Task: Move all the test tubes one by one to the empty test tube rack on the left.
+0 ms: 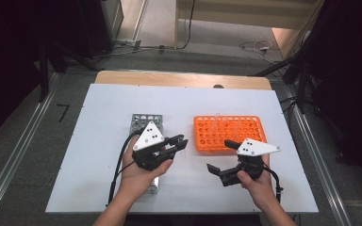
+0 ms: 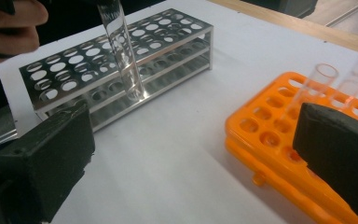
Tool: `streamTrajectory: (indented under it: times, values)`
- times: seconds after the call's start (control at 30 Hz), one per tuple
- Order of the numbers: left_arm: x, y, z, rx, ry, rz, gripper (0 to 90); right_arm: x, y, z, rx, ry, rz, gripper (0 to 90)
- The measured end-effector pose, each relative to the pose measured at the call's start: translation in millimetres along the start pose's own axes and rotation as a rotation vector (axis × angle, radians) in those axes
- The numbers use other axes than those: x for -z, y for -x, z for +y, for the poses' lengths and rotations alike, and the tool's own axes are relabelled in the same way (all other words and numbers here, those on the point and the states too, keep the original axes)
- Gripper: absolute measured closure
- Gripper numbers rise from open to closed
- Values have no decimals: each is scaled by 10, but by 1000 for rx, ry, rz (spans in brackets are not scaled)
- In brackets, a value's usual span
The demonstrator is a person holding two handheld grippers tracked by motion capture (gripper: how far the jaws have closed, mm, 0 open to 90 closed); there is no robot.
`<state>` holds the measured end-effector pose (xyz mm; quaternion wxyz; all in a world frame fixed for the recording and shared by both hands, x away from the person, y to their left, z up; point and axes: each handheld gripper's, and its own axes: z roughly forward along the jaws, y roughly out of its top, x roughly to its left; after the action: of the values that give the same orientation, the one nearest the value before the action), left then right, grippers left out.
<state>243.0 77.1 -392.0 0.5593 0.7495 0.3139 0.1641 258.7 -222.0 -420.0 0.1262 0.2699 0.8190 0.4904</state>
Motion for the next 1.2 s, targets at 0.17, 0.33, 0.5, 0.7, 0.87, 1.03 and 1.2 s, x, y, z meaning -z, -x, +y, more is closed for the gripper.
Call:
streamTrajectory:
  times: [0.17,0.33,0.5,0.7,0.87,1.03,1.2]
  values:
    - [35,-51,10,-1,-1,18,763,129,89,-102,-22,10,-7,0]
    - [59,-112,33,1,-5,36,763,264,149,-197,-21,11,-48,0]
    - [82,-172,82,-6,7,62,763,404,246,-288,-54,27,-82,0]
    - [89,-254,150,-10,15,86,763,566,358,-387,-81,47,-117,0]
    - [91,-332,197,-8,19,100,763,653,450,-446,-97,50,-151,0]
    - [95,-410,256,-15,21,121,763,694,547,-475,-108,60,-168,0]
    - [87,-507,317,-11,27,142,763,715,603,-510,-122,57,-187,0]
